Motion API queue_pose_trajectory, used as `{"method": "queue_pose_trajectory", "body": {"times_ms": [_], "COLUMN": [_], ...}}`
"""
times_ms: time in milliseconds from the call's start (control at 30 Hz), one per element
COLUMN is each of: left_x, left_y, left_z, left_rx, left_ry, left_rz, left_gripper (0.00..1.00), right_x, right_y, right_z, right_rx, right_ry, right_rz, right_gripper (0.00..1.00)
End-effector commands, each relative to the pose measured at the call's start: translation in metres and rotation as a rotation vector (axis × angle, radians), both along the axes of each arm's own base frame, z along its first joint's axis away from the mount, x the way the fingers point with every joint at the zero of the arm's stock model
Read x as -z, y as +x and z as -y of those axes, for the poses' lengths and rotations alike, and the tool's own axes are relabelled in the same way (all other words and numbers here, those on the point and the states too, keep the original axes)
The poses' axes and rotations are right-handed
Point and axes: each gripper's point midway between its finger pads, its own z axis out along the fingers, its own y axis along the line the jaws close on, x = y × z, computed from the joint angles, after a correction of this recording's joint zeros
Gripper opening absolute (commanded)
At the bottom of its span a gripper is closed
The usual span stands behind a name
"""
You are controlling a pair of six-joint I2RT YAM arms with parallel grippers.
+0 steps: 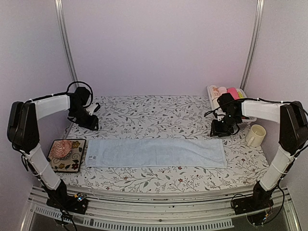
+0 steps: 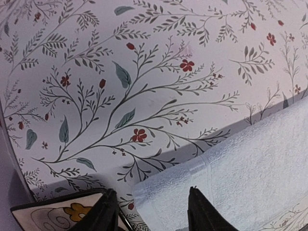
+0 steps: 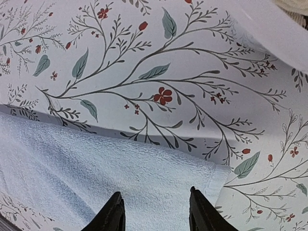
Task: Roll the towels
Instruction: Move the towel to the center of the board.
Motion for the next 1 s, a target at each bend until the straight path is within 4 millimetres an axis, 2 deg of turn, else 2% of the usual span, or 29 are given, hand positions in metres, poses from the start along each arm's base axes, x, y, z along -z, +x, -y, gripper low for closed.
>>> {"method": "queue_pose_trajectory", "body": {"times_ms": [0, 67, 200, 367, 800, 967], "left_x": [-0.003, -0.006, -0.004, 0.005, 0.047, 0.066], "left_y": [-0.012, -0.014, -0.025, -0.035, -0.050, -0.042], "left_z": [0.009, 0.018, 0.041, 0.043, 0.048, 0.040], "left_rx": [0.016, 0.037, 0.089, 0.084, 0.081, 0.059], "left_ry": [-0.028, -0.053, -0.089, -0.087, -0.102, -0.036], "left_rz": [-0.040, -0.050, -0.100, -0.148, -0.297, -0.339], "left_gripper": [0.43, 0.27, 0.18, 0.01, 0.00, 0.00], "right_x": [-0.002, 0.000, 0.005, 0.008, 0.032, 0.046], "right_y": [0.000, -0.002, -0.005, -0.006, -0.008, -0.006], "right_z": [-0.008, -0.010, -0.015, -0.019, -0.015, -0.012], "right_rx": [-0.024, -0.034, -0.055, -0.065, -0.049, -0.028], "right_ry": [0.031, 0.035, 0.050, 0.058, 0.028, 0.010], "right_rz": [-0.015, -0.023, -0.045, -0.054, -0.102, -0.117], "right_gripper": [0.45, 0.44, 0.42, 0.40, 0.40, 0.40]}}
